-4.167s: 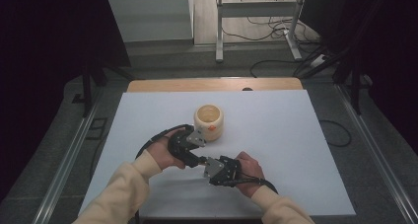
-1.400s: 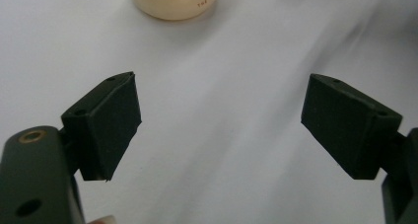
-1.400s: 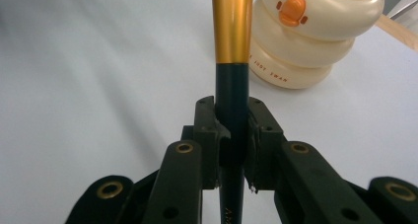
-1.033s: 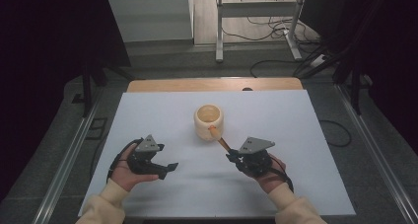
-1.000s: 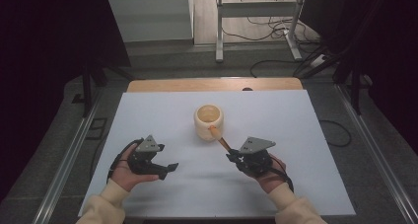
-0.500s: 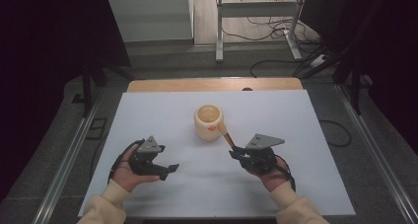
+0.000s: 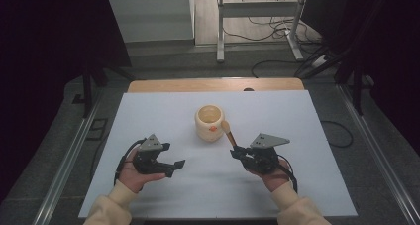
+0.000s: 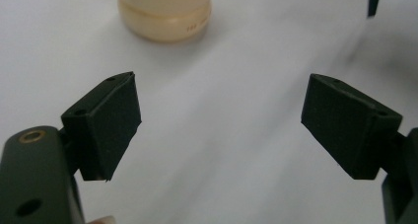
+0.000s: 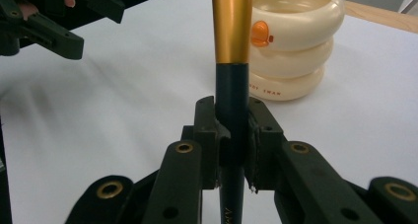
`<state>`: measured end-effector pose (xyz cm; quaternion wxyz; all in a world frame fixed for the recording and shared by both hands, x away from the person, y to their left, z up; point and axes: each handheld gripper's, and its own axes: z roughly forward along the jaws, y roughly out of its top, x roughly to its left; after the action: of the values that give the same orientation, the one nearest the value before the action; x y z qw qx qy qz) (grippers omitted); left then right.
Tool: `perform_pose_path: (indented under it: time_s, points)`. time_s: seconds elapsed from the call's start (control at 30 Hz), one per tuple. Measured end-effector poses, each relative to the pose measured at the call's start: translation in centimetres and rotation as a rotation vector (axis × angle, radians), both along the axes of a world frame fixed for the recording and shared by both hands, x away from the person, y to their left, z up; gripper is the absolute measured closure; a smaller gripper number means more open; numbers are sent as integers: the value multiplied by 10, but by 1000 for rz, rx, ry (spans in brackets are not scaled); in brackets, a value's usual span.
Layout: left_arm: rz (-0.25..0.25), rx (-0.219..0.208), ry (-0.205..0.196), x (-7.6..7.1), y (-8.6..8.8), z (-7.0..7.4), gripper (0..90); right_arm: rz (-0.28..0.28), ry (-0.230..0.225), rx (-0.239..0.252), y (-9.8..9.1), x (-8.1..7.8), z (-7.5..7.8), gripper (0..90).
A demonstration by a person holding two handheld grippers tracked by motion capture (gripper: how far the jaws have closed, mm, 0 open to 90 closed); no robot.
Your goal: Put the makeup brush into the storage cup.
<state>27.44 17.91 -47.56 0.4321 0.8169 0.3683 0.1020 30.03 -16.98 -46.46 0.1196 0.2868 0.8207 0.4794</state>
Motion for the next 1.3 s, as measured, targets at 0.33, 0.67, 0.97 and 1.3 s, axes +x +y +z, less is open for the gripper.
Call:
perform_pose_path:
  time_s: [0.33, 0.67, 0.97, 1.3]
  points:
    - [15, -171, 22, 5, -10, 3, 208, 1, -2, 19, 2, -1, -1, 780]
    - [-27, -226, 3, 9, -34, 8, 209, -4, -5, 18, 6, 0, -2, 780]
    - [-53, -263, 6, 14, -50, 11, 206, -3, -7, 13, 8, -1, -3, 780]
    - [-63, -299, -8, 16, -59, 15, 212, -3, -14, 16, 9, -1, -3, 780]
